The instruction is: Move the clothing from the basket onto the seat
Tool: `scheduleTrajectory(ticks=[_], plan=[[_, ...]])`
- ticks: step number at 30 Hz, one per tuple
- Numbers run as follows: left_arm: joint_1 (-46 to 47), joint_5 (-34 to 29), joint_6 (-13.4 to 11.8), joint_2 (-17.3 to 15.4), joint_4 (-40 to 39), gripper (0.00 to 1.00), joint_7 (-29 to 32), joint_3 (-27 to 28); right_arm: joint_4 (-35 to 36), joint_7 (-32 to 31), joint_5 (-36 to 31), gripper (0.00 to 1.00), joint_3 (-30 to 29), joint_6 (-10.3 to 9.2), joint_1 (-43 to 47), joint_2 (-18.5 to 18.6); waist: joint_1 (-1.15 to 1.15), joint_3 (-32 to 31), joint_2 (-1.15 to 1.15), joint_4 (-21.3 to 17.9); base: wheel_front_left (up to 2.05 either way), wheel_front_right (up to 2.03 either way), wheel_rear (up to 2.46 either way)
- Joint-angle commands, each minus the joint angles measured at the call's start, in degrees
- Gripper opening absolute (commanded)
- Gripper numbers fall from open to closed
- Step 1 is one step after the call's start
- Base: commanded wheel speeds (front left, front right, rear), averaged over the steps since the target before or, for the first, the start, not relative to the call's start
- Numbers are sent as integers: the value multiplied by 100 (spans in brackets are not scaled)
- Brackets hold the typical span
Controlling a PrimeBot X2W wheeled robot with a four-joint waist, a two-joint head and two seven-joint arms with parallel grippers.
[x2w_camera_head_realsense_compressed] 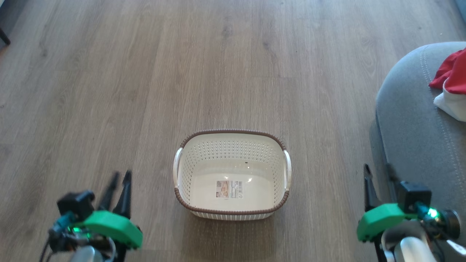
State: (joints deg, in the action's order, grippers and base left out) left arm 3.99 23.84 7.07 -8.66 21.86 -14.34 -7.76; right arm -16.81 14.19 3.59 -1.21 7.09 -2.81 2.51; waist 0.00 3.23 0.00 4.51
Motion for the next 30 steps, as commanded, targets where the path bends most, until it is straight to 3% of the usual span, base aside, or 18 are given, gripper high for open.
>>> scheduleTrajectory(ticks=[1, 4, 30], plan=[[-17, 10, -1, 21, 42, 0, 9, -8, -58, -2, 11, 0, -2, 0, 6, -5, 0, -1, 0, 0, 0, 0, 0], [-205, 18, -1, 81, 307, 0, 20, -78, -350, -13, 21, 0, 8, 0, 110, -25, 0, -1, 0, -1, 0, 0, 0], [-115, 1438, 8, 184, 83, 0, 450, 235, -218, -441, 1861, 0, -105, 8, 18, -12, 0, -65, 0, -95, 0, 0, 0]])
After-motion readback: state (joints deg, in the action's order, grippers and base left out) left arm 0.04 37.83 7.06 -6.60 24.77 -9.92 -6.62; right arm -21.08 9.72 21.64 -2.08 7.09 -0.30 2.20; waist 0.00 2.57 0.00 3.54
